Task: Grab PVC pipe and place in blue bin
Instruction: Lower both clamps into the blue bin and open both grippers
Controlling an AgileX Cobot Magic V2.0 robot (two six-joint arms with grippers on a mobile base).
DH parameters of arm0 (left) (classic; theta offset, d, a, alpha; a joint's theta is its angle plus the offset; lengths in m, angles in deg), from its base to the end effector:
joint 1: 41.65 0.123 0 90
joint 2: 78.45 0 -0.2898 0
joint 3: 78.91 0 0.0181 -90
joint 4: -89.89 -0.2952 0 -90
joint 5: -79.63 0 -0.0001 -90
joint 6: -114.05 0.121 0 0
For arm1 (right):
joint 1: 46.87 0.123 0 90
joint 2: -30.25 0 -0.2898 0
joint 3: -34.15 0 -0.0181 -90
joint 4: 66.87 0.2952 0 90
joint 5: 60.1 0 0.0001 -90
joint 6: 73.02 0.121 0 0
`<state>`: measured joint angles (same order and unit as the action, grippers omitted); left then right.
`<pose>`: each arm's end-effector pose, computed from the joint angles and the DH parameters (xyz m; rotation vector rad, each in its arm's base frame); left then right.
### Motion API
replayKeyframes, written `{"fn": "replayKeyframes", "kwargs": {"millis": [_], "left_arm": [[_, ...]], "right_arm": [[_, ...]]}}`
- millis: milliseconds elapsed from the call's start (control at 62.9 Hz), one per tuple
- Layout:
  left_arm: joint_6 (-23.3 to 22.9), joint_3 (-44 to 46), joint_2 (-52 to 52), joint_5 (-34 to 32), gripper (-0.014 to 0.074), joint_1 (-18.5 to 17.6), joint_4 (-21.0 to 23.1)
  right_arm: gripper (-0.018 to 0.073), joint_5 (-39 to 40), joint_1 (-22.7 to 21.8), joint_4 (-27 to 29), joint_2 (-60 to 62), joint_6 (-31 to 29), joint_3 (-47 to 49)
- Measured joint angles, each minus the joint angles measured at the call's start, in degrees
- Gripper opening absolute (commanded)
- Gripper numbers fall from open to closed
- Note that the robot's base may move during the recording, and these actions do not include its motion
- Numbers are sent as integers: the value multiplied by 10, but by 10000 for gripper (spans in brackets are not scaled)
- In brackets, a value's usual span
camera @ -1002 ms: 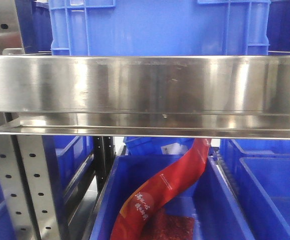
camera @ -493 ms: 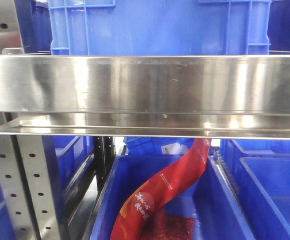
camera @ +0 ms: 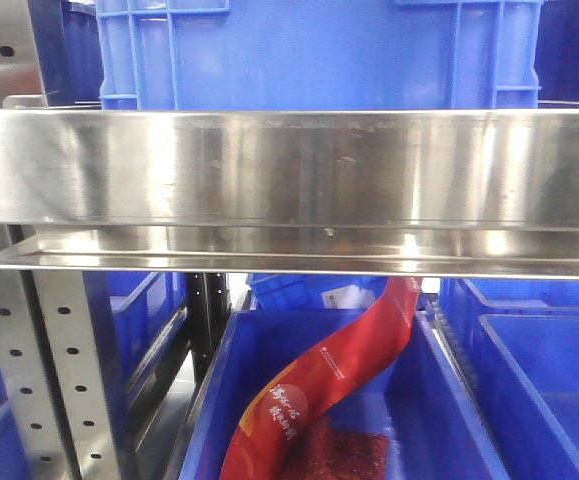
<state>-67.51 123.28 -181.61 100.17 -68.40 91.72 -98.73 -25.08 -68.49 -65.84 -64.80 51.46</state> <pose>0.4220 -0.2142 0.4452 0.3717 1.7488 -0.3880 0.3946 0.1555 0.4306 -0.2552 2.0459 0.2935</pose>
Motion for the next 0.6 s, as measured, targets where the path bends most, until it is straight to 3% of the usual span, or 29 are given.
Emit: {"fn": "replayKeyframes", "kwargs": {"millis": [143,270,477,605], "left_arm": [[0,1,0,6,265,0,-1],[0,1,0,10,382,0,-1],[0,1,0,13,369,0,-1],[0,1,0,15,213,0,-1]], "right_arm": [[311,0,9,3,-1,-2,0],[340,0,9,3,-3,-2,0],[307,-1,9,3,-3,-2,0],[113,-7,9,3,-3,-2,0]]}}
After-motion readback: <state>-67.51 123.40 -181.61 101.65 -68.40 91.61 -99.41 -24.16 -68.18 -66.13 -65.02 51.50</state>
